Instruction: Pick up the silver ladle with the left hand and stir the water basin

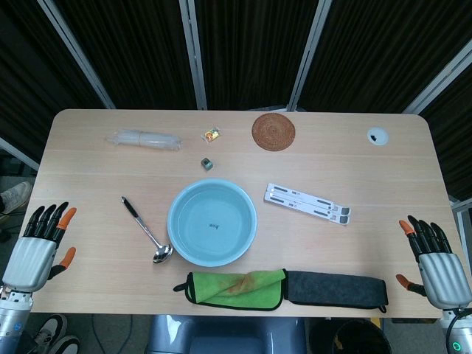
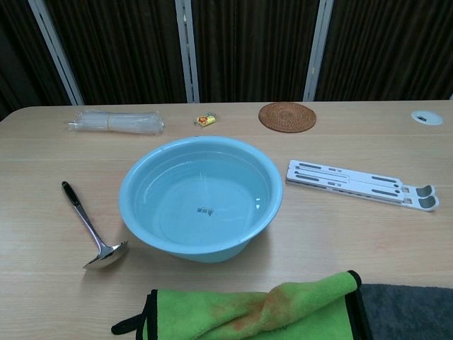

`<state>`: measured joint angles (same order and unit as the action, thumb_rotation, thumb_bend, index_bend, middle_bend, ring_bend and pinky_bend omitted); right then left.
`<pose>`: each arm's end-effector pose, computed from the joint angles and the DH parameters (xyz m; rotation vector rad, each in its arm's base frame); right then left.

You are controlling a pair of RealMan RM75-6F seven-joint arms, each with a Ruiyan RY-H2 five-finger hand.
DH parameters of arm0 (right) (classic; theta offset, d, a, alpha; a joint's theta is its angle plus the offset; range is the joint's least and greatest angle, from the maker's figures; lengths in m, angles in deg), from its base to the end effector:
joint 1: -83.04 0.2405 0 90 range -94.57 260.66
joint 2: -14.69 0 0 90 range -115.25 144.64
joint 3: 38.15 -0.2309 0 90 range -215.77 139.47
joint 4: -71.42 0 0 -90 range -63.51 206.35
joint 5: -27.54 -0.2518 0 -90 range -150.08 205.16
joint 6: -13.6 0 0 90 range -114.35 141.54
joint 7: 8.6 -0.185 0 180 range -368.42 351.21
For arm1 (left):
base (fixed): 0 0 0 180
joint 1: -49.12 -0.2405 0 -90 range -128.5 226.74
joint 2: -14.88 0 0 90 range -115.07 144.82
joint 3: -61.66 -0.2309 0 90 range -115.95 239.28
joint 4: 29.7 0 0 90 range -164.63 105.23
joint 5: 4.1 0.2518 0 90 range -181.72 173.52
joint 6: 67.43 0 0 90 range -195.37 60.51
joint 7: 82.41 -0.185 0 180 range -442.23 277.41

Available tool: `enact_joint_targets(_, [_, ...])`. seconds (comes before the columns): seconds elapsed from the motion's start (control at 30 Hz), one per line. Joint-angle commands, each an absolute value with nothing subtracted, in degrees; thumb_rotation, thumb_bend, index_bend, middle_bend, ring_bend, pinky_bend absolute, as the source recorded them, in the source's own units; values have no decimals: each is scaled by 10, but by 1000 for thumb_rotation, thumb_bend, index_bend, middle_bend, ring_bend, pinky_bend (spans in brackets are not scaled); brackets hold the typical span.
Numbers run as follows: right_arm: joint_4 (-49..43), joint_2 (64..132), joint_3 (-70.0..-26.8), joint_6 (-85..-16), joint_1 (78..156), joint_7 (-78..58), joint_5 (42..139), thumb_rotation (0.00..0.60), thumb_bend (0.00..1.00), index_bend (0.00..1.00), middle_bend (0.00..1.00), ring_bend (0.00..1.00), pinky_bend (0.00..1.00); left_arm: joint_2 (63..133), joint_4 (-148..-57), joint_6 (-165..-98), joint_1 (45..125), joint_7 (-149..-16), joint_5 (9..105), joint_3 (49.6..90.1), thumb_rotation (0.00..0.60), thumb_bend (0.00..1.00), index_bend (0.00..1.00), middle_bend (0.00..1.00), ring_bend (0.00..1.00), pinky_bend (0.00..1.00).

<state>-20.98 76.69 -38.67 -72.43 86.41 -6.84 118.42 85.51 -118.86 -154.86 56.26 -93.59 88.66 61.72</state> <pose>-0.3033 -0.2051 0.1105 1.4771 -0.8510 0.8648 -0.2740 0.2206 0.0701 -1.5481 -0.7175 -0.8943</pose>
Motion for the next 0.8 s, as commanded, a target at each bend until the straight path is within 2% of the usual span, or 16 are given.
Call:
enact_joint_targets(0.03, [-209,766,-388,-719,866,-68,1180,600,0,0,0,0,0,852,-1192,-1549,560,-937,887,615,600,381,6,0,0,0])
enact_joint_targets(0.2, [-208,769,-392,-697,877,-72,1170,600,0,0,0,0,0,845,-1190,-1561,556,-921,888,618,600,381,6,0,0,0])
enact_joint_targets(0.37, [-207,771,-387,-701,877,-72,1183,600,0,0,0,0,0,844,-1187,-1556,558,-911,884,620,600,382,80,0,0,0])
enact_joint_targets(0.47, [-205,771,-387,-704,876,-73,1183,600,0,2,0,0,0,847,-1182,-1548,563,-903,886,621,600,381,161,0,0,0])
enact_joint_targets(0.63, [-199,762,-390,-683,882,-99,1165,600,3,5,0,0,0,827,-1173,-1470,605,-850,863,630,600,370,387,0,0,0])
enact_joint_targets(0.8, [-194,759,-397,-682,884,-109,1156,600,12,7,0,0,0,818,-1154,-1392,653,-876,816,660,600,318,462,0,0,0])
